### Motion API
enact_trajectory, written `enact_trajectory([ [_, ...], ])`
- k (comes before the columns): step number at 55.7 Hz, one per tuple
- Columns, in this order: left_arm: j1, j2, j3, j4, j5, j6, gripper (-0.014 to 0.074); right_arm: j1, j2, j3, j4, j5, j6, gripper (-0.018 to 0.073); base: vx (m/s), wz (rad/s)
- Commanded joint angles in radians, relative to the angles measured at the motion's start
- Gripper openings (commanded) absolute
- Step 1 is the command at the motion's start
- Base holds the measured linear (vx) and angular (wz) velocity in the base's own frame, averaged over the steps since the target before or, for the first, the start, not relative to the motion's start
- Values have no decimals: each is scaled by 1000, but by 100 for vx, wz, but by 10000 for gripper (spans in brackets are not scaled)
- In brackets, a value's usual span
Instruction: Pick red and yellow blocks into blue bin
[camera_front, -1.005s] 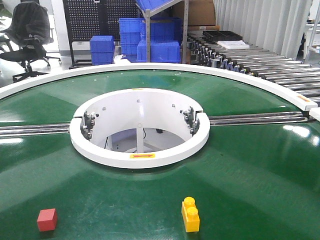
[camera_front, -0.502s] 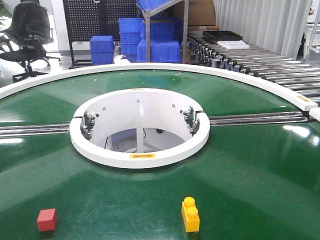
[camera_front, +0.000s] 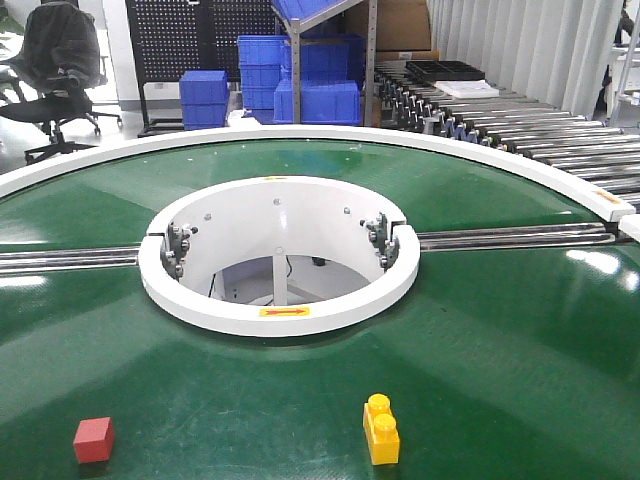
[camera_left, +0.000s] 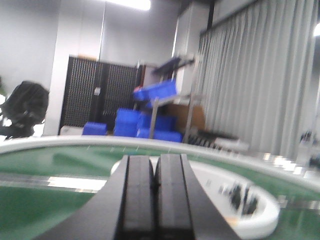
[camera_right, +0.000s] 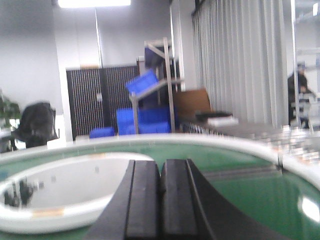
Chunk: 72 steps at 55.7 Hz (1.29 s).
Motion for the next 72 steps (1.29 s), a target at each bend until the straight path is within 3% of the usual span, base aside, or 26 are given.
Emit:
enact_trajectory([
  [1,3,42,-142,-8,-41,-24,1,-5,40,-186,-25,-1,-11,-11,0,-1],
  [9,3,266,-415,-5,51,102,1,-5,261,-445,-89,88,-12,-11,0,0],
  [17,2,510,-618,-5,93,155,1,-4,491,-597,-117,67,-12,-11,0,0],
  [32,-13,730,-669,-9,99,155,2,-4,752,-643,-90,34,-6,-8,0,0],
  [43,-13,754,-669,-9,90,155,141,-4,775,-643,-100,40,-7,240,0,0],
  [49,-13,754,-669,-9,97,155,274,-4,775,-643,-97,44,-7,448,0,0],
  [57,-13,754,-669,-9,98,155,477,-4,775,-643,-93,20,0,658,0,0],
  [64,-13,754,-669,-9,100,155,600,70,789,-646,-77,40,34,711,0,0],
  [72,-13,754,-669,-10,103,148,611,195,921,-736,-115,283,31,700,0,0],
])
